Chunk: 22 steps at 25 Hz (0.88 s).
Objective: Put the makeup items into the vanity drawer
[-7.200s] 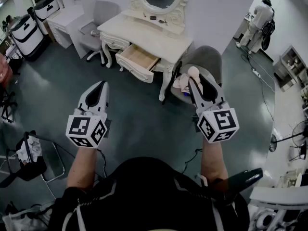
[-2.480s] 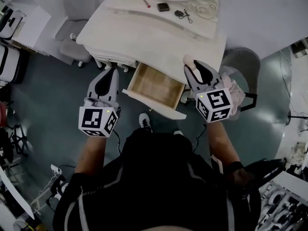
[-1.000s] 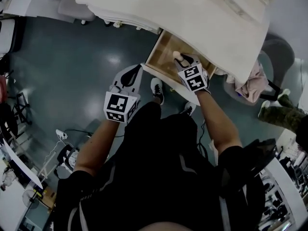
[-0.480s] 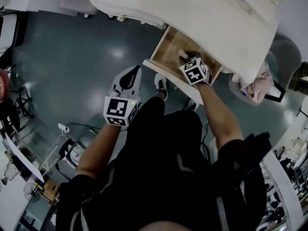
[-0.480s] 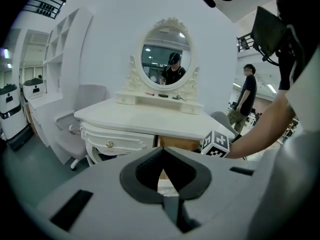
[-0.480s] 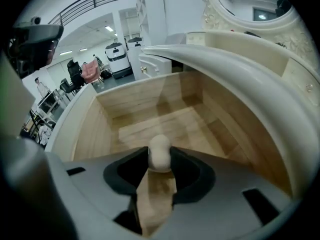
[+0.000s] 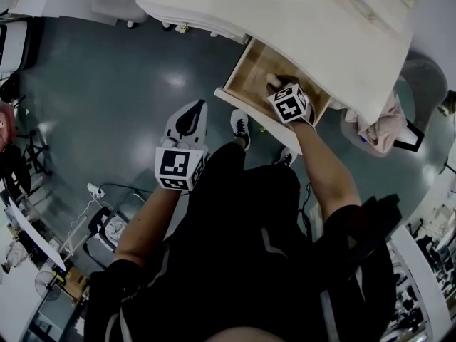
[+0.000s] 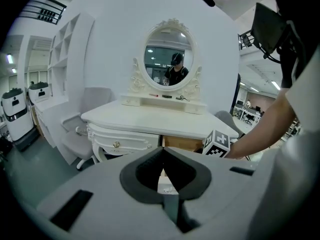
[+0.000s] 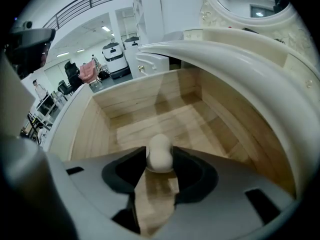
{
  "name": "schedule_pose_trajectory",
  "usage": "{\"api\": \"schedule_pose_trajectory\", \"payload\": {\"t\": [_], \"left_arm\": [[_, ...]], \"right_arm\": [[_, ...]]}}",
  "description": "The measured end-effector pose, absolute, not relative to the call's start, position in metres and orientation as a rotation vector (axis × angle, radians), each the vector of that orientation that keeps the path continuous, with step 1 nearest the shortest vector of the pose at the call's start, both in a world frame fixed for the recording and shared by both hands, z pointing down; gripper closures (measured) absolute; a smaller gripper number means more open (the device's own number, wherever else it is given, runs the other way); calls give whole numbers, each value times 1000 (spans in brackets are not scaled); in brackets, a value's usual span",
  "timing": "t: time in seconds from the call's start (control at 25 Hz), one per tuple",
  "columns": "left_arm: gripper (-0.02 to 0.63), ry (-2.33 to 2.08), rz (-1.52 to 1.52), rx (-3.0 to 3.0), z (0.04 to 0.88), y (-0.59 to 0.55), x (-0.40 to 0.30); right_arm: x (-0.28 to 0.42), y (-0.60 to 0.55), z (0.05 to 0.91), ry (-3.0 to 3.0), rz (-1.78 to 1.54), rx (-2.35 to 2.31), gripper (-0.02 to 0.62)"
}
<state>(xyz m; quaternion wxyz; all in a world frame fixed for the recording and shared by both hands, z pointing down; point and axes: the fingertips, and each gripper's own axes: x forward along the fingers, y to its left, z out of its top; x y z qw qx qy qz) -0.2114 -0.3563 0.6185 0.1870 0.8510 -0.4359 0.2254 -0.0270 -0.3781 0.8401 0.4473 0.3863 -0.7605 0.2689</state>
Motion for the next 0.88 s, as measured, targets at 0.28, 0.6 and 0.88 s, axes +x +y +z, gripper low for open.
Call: {"api": "schedule_pose_trajectory", "payload": {"t": [0.28, 0.6, 0.88], "left_arm": [[603, -1172, 545, 2442, 600, -359, -201], [603, -976, 442, 2583, 577, -366, -160], [603, -833, 374, 2703, 537, -374, -125]], "right_arm": [[-23, -372, 813, -1885, 618, 970, 382], [-21, -376, 725, -1987, 540, 1071, 417], [-2, -385, 625, -2087, 471, 1277, 465]]}}
